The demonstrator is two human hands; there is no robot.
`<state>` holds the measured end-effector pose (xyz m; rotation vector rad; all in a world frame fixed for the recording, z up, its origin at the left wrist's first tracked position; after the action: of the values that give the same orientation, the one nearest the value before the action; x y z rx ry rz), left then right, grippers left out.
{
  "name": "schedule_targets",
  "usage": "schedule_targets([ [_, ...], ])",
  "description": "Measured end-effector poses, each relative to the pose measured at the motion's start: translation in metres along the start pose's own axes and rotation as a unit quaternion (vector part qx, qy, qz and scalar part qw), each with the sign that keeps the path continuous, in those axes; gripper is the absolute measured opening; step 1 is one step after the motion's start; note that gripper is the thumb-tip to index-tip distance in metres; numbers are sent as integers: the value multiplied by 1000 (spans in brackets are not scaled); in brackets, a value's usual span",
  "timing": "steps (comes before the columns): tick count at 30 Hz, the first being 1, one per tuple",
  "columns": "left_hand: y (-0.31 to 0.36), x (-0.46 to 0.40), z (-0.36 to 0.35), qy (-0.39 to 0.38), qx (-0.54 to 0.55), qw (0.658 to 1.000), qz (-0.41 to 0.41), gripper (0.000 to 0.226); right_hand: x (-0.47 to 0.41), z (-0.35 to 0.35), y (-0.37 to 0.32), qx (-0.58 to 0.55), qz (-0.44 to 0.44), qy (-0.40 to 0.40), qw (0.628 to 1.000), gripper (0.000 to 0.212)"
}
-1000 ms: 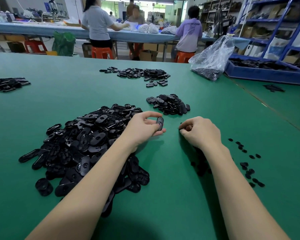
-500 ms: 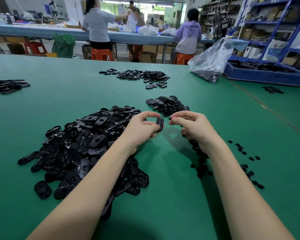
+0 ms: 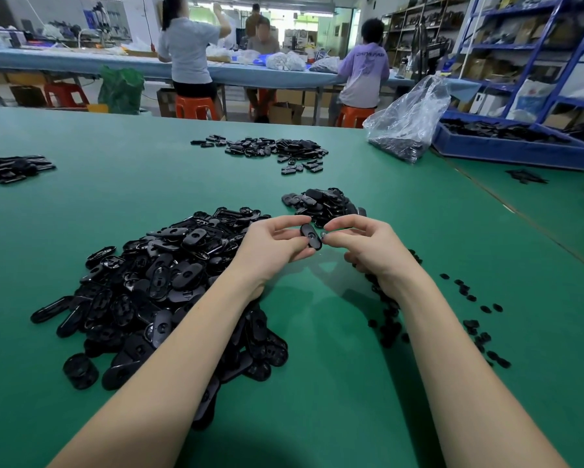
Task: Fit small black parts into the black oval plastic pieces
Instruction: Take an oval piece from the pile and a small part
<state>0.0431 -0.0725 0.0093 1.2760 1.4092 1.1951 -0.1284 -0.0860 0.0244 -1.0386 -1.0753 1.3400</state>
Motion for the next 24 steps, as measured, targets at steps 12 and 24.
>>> schedule_targets([
  [12, 3, 1, 4, -2, -61, 997, -42, 25, -2, -3, -3, 13, -8, 8, 1000, 13],
  [24, 9, 3, 1, -30, -158, 982, -102, 28, -4, 1, -7, 104, -27, 14, 994, 23],
])
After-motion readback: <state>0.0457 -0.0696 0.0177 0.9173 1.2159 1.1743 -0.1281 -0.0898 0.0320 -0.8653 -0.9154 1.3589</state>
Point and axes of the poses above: each hand's wrist, its own x-axis away from the middle knuckle, its own z-axis out of the back of the hand, y = z × x, the point moved 2 cm from there along -x, towards the middle knuckle, and after that the axes turned 4 degrees about y, right-handed, at the moved point
